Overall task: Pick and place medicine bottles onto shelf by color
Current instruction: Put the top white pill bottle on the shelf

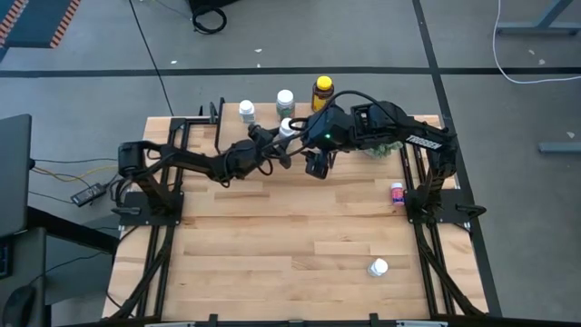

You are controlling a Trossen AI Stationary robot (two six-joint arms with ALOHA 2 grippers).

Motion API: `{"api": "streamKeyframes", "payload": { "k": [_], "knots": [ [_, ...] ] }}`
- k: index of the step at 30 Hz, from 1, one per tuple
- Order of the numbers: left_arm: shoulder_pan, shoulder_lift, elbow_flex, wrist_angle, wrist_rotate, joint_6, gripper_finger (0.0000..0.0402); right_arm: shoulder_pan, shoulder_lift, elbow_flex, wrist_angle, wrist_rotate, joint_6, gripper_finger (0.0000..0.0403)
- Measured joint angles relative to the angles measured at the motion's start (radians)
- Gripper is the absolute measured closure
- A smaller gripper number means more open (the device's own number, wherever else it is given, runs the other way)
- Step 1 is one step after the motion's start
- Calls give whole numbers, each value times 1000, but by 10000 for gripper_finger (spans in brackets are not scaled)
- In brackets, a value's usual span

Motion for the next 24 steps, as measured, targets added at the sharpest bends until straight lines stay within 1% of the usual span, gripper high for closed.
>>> {"api": "streamKeyframes", "payload": {
  "k": [4, 8, 13, 19, 24],
  "knots": [
    [3, 26, 0, 17, -8, -27, 207, 8, 0, 0, -28, 0, 0, 109],
    [3, 28, 0, 26, -31, -27, 198, 14, 0, 0, -42, 0, 1, 109],
    [10, 28, 0, 26, -32, -31, 190, 14, 0, 0, -43, 0, -2, 109],
    [6, 28, 0, 20, -31, -75, 167, 14, 0, 0, -43, 1, -9, 109],
    [7, 28, 0, 12, -31, -76, 142, 14, 1, 0, -43, 1, -8, 109]
  ]
}}
